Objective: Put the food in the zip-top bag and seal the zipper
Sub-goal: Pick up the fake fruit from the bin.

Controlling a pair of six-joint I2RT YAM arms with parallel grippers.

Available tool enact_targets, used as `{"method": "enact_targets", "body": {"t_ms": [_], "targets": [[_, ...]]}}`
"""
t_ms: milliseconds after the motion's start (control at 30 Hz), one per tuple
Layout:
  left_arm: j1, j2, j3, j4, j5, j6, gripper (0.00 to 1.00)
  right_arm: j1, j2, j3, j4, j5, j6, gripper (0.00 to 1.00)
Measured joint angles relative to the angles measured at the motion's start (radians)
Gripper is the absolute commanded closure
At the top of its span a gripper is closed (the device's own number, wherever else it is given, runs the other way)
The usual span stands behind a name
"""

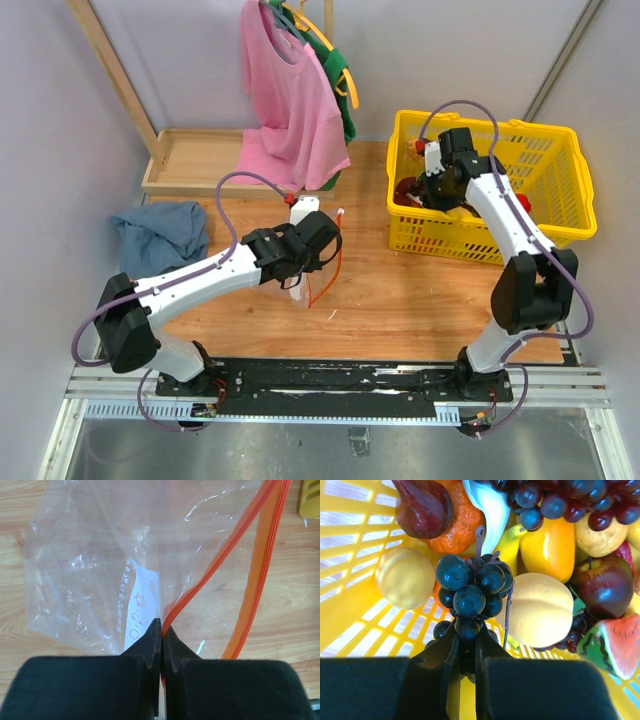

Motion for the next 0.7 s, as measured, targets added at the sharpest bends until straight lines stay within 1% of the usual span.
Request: {"method": "enact_targets", "body": {"t_ms": [400,700], "targets": [[0.000,-0.023,0.000,0.001,0.000,-0.042,1.00,0.000,-0.200,-0.023,0.039,-0.021,0.083,0.99],[0.005,-0.044,0.000,0.006,0.000,-0.077,1.00,0.015,-0.436,-0.056,0.148,-0.093,0.157,0.99]]}}
